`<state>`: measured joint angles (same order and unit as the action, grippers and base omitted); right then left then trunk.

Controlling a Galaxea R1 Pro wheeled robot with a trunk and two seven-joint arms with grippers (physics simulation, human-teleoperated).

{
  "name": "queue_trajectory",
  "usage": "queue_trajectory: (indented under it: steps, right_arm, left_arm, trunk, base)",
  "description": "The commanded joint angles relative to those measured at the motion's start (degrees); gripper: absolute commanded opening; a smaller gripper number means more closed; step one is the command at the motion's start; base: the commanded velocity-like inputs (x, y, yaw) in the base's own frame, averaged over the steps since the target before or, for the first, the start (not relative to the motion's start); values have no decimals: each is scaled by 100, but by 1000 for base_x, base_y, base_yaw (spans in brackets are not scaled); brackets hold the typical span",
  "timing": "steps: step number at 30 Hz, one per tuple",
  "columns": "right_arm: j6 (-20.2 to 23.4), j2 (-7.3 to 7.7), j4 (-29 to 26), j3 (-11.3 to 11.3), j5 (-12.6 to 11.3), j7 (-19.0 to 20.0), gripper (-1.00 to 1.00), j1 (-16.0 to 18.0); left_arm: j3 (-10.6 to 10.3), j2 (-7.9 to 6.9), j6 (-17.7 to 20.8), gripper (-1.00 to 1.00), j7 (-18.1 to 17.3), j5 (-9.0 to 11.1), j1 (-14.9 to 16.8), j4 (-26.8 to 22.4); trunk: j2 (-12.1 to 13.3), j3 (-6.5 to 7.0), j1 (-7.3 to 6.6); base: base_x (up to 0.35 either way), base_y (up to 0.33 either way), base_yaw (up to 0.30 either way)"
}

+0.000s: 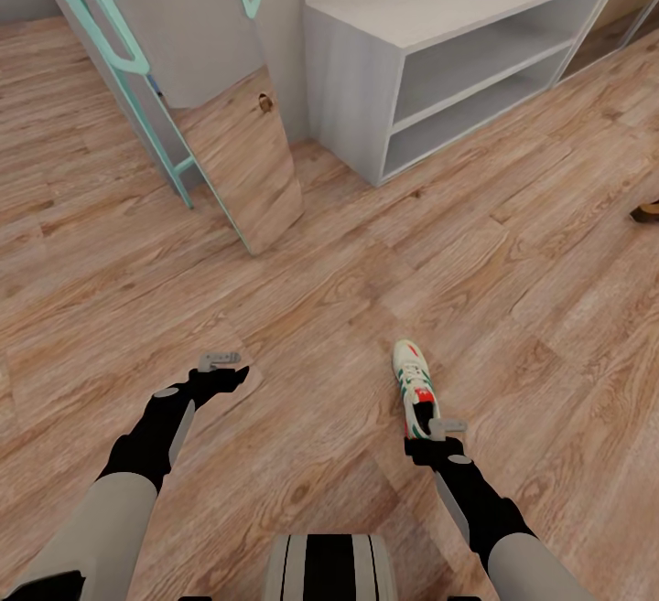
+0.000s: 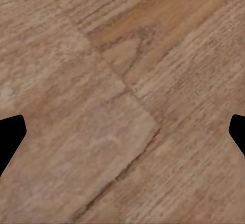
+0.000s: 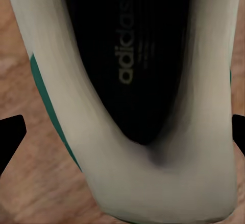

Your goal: Pick up the two gym shoes and the two sandals from the corridor floor and place them onto the hallstand (shoe rack) in the corridor, making sure they are on the rack and not on the floor. Arrange them so the two gym shoes are next to each other and the two sandals are next to each other.

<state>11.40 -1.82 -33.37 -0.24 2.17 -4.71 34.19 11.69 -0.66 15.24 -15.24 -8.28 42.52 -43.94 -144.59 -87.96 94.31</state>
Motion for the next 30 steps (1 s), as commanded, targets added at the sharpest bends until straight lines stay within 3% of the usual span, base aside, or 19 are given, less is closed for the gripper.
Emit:
queue_trajectory:
  steps: [1, 14, 15, 30]
  right_arm:
    - [37, -2, -11, -2, 22, -14, 100, 0]
    - [37, -2, -11, -2, 21, -12, 100, 0]
    - [37, -2, -11, -2, 21, -12, -100, 0]
    - [37, -2, -11, -2, 21, -11, -100, 0]
  left_arm:
    - [26, 6, 23, 100, -50, -60, 0, -9]
    - [26, 5, 23, 100, -49, -60, 2, -9]
    - [26, 5, 26, 100, -51, -60, 2, -9]
    - [26, 5, 23, 100, -50, -60, 2, -9]
  trunk:
    - [-1, -3, 0]
    - [-1, -3, 0]
    - [-1, -3, 0]
    - [-1, -3, 0]
  base:
    - [33, 0, 0]
    - [8, 0, 0]
    - [0, 0, 0]
    - [0, 0, 0]
